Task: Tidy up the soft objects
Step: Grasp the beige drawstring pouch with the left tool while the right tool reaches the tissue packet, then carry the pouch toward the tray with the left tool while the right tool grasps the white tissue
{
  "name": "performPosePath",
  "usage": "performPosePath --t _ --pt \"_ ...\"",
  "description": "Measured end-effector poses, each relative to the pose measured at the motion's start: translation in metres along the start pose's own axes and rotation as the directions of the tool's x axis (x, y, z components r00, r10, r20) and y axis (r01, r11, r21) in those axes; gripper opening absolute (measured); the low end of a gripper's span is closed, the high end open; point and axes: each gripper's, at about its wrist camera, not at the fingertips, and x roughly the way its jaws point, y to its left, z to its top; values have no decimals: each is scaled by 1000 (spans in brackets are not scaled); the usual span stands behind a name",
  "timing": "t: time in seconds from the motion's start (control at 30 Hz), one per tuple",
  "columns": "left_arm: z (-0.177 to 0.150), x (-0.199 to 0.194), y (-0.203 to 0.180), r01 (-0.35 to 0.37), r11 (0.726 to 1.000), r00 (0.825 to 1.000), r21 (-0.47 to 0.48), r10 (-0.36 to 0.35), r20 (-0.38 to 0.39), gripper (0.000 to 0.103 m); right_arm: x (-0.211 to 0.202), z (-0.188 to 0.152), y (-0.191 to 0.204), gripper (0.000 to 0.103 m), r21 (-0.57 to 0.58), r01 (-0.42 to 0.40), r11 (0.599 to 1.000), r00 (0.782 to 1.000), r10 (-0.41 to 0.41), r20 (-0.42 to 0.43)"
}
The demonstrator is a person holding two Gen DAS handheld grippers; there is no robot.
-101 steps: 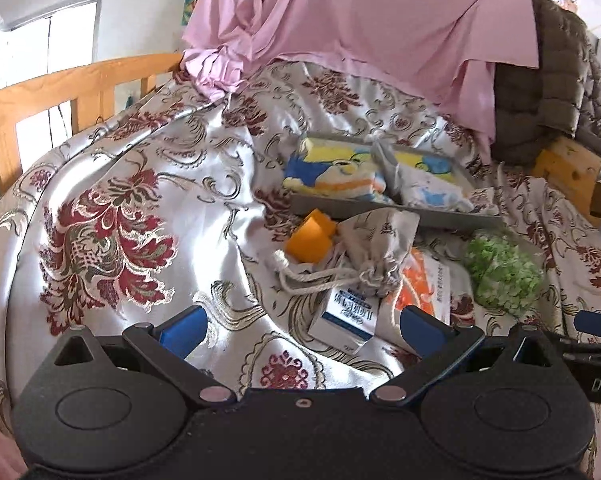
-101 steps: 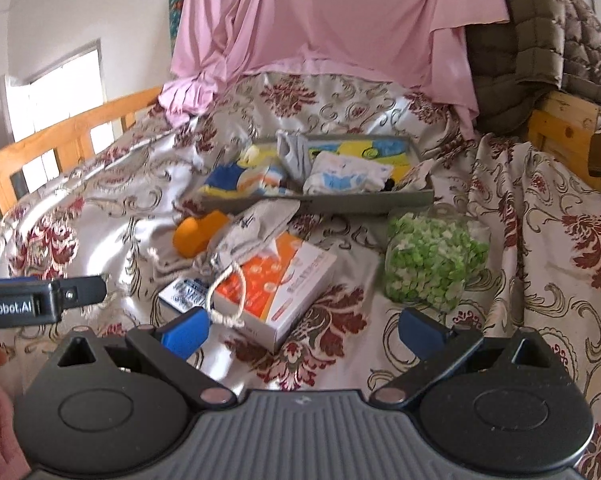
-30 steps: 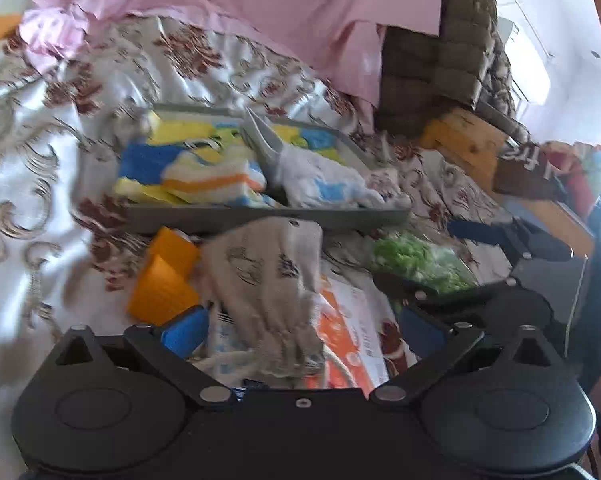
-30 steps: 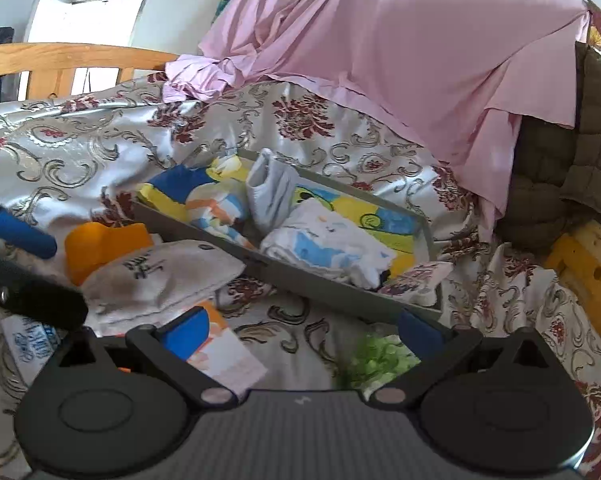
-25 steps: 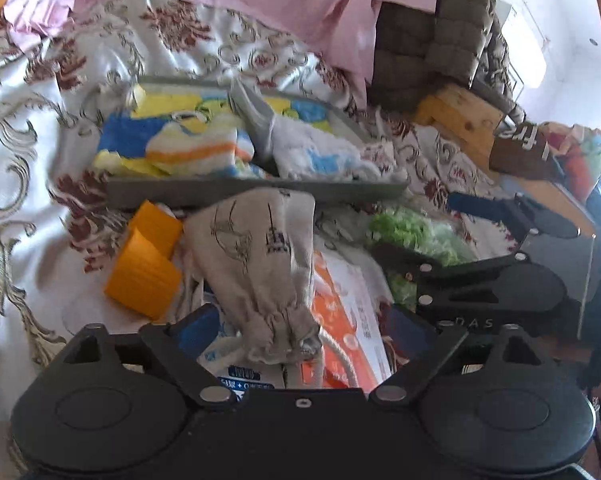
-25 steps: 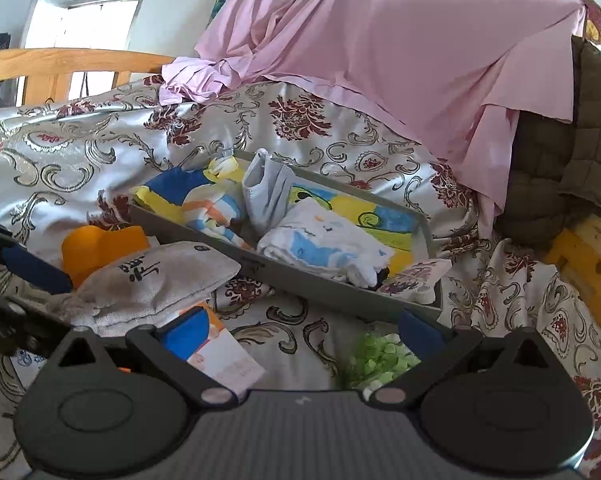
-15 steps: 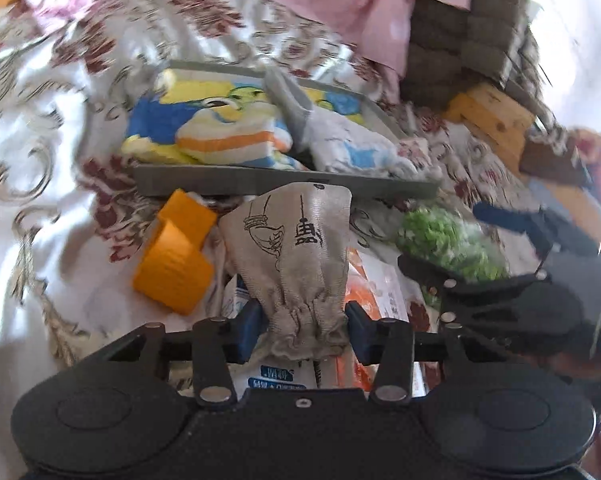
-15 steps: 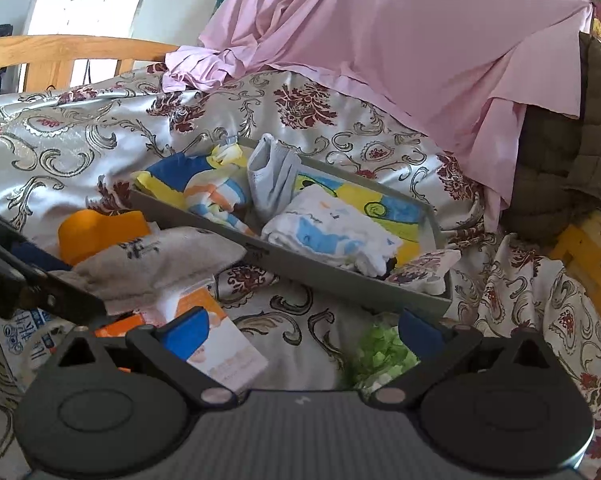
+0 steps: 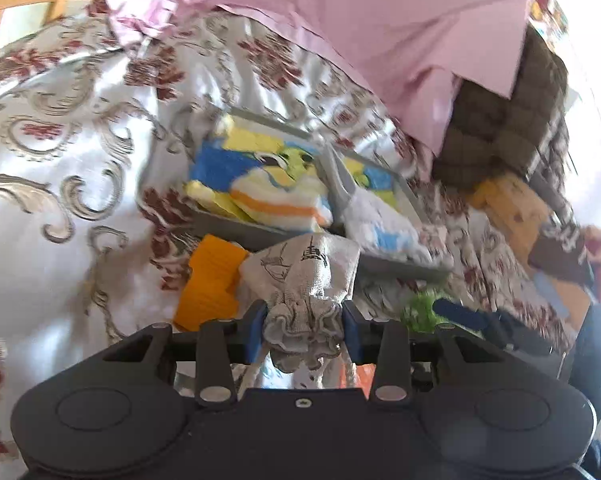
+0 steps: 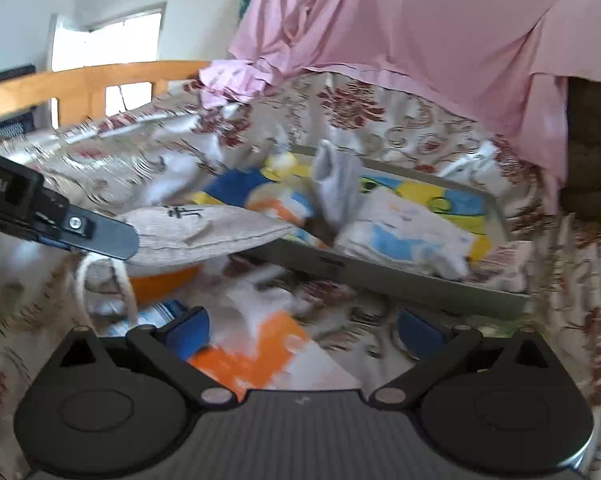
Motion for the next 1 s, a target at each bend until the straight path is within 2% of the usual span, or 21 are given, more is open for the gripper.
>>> performPosePath --t 0.2,0.4,0.63,0.9,1.0 --pt "7 -2 15 -25 997 999 -69 27 38 41 22 11 19 102 -30 -31 999 998 29 -53" --pt "11 4 31 -7 992 999 -123 12 43 41 43 9 25 95 -45 -34 998 995 29 -93" --pt "10 11 35 9 993 999 -121 -4 35 41 57 11 25 88 -42 -21 999 993 16 -115" --pt "7 14 32 7 996 1000 -89 -5 27 42 66 7 26 66 -51 -26 998 987 17 -161" --pt "6 14 29 6 998 1000 -65 -4 27 42 66 5 28 64 -83 -11 996 988 -2 -152"
